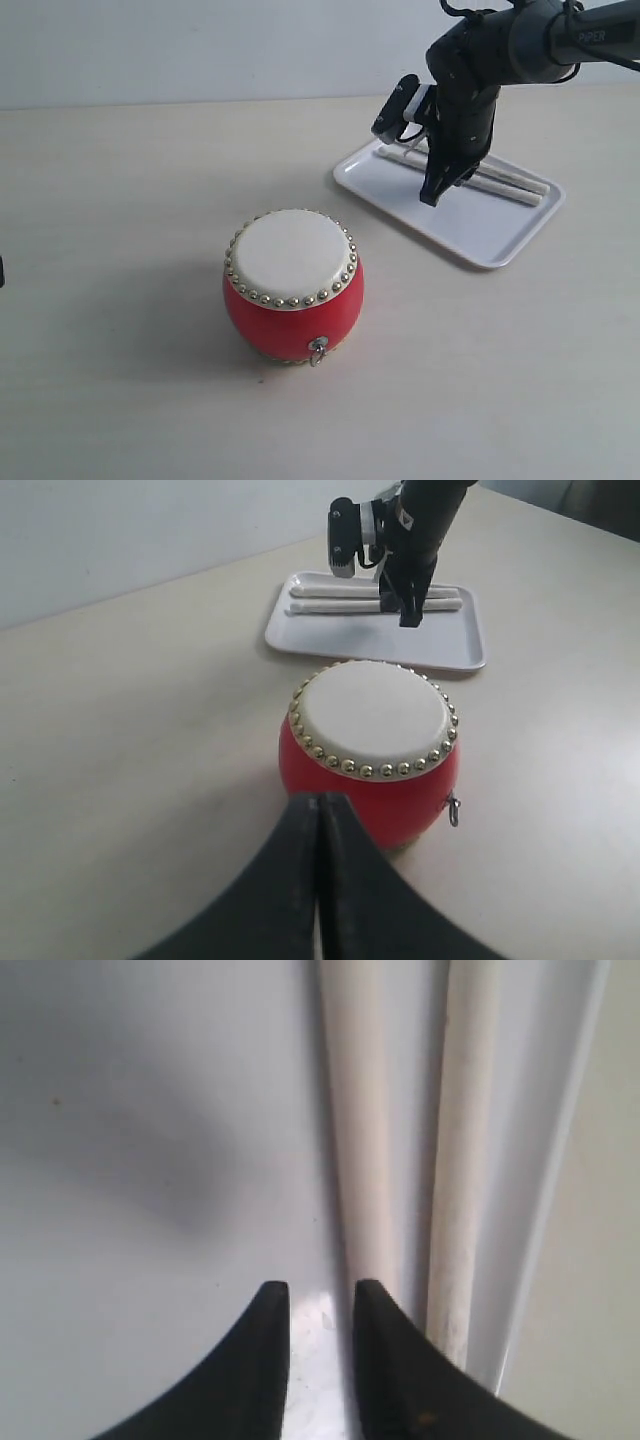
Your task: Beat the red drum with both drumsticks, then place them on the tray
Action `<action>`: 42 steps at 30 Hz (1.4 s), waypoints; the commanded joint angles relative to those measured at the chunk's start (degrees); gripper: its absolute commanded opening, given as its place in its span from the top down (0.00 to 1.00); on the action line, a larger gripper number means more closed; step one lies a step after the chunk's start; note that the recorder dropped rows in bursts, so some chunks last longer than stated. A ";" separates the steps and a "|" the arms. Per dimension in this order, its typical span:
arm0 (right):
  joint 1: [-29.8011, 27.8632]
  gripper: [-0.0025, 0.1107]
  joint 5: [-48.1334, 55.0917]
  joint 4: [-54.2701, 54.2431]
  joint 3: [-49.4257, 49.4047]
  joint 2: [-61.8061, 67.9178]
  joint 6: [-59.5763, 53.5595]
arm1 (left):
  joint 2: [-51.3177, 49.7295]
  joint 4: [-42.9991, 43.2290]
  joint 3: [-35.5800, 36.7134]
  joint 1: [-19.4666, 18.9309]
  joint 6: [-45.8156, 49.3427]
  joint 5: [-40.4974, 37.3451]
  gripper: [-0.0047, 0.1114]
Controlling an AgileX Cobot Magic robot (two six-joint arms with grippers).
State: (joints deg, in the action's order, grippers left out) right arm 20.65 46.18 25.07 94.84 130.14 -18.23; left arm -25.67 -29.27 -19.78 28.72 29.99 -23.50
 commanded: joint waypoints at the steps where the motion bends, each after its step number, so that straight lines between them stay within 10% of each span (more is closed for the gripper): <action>1: -0.37 0.77 -0.51 0.89 0.39 -0.05 0.43 | 0.30 0.49 0.12 -0.07 -0.22 1.21 0.96; 9: -1.13 0.98 3.16 -0.53 -0.20 -5.97 12.36 | 0.41 0.61 0.01 -0.07 -0.22 1.48 0.96; 29: -3.37 0.98 -24.99 -27.68 -53.53 -63.90 12.34 | 11.67 -2.64 0.26 -0.07 -0.34 2.92 0.96; 42: -3.37 0.98 -25.78 -33.43 -63.60 -92.18 8.01 | 11.67 -4.70 0.26 -0.07 -0.38 7.18 0.96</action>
State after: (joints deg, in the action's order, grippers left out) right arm 17.47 21.39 -7.82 33.17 41.68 -8.01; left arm -14.37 -33.18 -19.78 28.72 29.99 -18.06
